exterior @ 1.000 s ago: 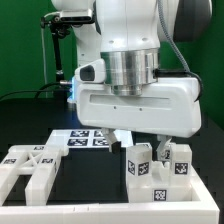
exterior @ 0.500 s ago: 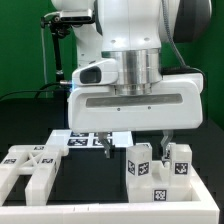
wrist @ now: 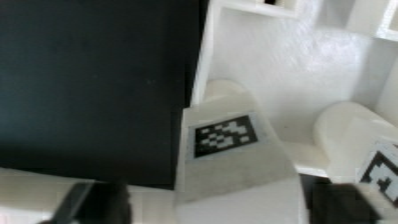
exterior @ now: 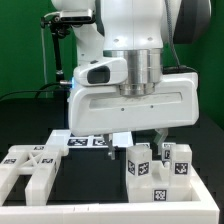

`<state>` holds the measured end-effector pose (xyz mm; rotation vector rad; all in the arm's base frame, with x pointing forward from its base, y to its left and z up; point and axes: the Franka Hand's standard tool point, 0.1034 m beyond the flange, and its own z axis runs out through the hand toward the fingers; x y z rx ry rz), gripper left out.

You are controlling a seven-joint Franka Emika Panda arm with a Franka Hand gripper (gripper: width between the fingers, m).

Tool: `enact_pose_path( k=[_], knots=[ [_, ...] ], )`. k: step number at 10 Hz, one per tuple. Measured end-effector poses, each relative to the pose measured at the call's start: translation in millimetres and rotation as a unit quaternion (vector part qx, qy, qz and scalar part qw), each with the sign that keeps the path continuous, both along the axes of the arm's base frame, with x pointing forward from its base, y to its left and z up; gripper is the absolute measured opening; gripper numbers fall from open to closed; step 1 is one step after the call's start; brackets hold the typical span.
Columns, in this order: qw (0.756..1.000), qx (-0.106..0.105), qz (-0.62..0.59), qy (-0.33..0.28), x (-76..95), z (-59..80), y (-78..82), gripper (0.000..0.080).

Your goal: Assemble chair

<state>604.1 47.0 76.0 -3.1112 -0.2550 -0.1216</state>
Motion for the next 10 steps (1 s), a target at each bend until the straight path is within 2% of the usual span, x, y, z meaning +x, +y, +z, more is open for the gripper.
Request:
enact_pose_path(
  k=[1,2,4,7,10],
  knots=[
    [1.0,0.001,-0.006,0.0,0.0,-0.1,0.0,0.0451],
    [1.0,0.001,-0.013,0.0,0.0,-0.1,-0.1,0.0285],
    [0.999,0.004,-0.044,0.001,0.0,-0.1,0.0,0.0285],
    [0.984,0.015,-0.177,0.004,0.7,-0.1,-2.1,0.0285],
    [0.947,0.027,-0.319,0.004,1.5,-0.1,-15.6,0.0285]
  ],
)
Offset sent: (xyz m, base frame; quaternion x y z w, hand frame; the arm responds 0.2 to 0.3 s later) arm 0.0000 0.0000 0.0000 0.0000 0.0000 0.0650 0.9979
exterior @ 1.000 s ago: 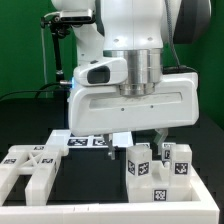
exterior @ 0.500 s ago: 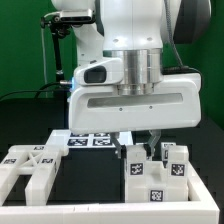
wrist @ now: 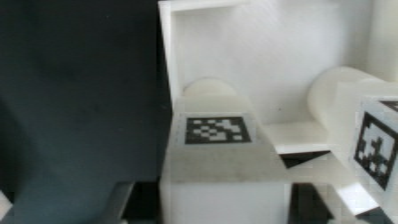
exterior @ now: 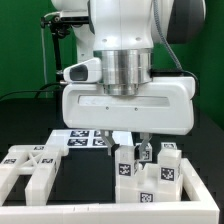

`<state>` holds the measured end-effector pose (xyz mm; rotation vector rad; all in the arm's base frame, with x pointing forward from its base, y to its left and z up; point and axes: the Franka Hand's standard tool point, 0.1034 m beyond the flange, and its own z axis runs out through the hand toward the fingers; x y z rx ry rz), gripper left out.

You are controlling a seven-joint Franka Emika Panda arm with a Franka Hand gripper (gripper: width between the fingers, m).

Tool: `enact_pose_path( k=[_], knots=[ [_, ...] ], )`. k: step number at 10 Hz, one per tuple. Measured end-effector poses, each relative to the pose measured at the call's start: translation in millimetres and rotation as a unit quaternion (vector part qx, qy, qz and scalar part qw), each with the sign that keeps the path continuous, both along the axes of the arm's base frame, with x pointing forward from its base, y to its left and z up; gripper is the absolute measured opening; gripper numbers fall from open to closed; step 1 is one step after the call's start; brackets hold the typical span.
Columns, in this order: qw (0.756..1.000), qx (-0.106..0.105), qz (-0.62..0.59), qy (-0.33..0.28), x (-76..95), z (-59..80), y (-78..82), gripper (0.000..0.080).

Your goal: Assemble chair

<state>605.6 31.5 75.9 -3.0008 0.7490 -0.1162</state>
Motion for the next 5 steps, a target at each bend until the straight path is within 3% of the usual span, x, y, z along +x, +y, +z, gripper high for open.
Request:
enact_pose_path(
  k=[3,5],
  knots=[
    [0.999,0.0,-0.043,0.001,0.4,0.3,-5.6,0.0295],
    [0.999,0.004,-0.036,-0.006,2.5,11.4,-4.1,0.0612]
  ],
)
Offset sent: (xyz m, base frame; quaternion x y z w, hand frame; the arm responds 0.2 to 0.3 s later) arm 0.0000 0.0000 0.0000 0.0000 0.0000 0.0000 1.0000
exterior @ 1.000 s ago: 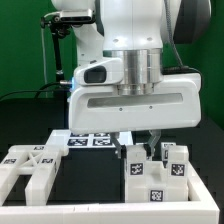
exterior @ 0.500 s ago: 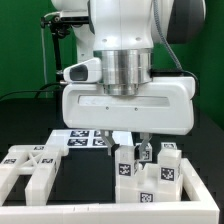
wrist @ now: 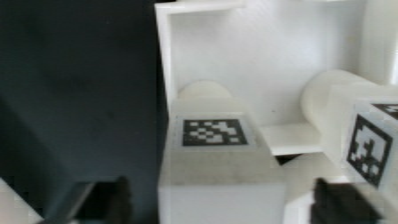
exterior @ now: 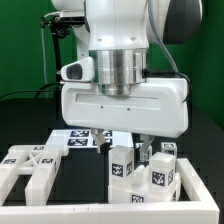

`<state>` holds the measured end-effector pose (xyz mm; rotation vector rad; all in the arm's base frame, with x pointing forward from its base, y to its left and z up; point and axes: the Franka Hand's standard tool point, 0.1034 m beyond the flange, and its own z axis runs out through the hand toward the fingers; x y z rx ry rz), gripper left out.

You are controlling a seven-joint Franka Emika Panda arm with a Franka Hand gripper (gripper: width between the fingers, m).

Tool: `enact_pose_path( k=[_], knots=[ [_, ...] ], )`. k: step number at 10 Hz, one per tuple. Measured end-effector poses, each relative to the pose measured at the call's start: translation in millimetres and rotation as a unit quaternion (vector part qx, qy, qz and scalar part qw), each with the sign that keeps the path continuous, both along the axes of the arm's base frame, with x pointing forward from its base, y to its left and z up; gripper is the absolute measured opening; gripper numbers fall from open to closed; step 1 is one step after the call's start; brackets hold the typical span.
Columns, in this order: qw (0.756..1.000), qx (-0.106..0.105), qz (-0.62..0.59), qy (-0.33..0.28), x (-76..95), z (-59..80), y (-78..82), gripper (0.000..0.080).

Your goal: Assemble chair

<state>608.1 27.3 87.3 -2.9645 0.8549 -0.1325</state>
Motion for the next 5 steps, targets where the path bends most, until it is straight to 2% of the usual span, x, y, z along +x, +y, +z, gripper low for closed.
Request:
enact_pose_path(
  k=[2,3,5],
  knots=[
    [1.0,0.005,0.0,-0.001,-10.2,10.4,2.7,0.0638],
    [1.0,0.006,0.001,0.001,-18.0,10.8,4.2,0.0646],
    [1.0,0.005,0.001,0.002,-20.4,8.4,4.7,0.0649]
  ],
)
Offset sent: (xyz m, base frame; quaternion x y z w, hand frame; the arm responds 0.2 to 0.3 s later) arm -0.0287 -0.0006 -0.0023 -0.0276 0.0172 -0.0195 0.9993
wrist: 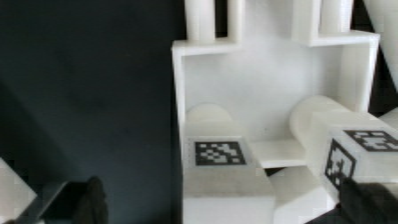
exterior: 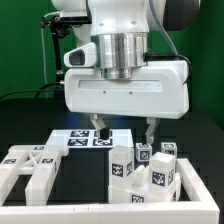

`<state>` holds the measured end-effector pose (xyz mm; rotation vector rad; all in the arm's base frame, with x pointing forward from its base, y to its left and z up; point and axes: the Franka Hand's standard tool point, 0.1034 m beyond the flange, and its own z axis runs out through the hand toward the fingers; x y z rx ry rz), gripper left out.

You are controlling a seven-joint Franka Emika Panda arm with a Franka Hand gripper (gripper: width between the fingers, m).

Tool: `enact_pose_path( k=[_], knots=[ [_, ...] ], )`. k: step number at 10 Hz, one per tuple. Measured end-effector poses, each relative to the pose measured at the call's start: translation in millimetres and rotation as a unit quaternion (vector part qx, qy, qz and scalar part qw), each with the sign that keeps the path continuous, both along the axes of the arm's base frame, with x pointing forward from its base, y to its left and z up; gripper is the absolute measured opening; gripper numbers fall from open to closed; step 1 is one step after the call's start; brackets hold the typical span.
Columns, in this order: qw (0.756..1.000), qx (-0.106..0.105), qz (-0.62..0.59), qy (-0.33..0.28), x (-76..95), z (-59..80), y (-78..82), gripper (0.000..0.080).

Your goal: Assemble chair

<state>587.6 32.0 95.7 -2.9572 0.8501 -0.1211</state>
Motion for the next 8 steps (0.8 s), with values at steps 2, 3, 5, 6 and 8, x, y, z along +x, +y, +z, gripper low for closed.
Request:
enact_pose_path(
  k=[2,3,5,6,8],
  knots=[
    [1.0,0.0,0.0,0.0,-0.1,-0.4,0.0,0.0649],
    [1.0,-0.002,-0.001,-0.001,-0.6,-3.6,0.1,0.0649],
    [1.0,-0.013,0.0,-0.003,-5.3,-26.0,-0.6,0.0649],
    [1.0,-0.015,0.0,0.001,-7.8,-34.1,-2.1,0.0649],
    [1.0,-0.02,0.001,0.007,-10.7,-45.5,-3.7,0.0649]
  ],
)
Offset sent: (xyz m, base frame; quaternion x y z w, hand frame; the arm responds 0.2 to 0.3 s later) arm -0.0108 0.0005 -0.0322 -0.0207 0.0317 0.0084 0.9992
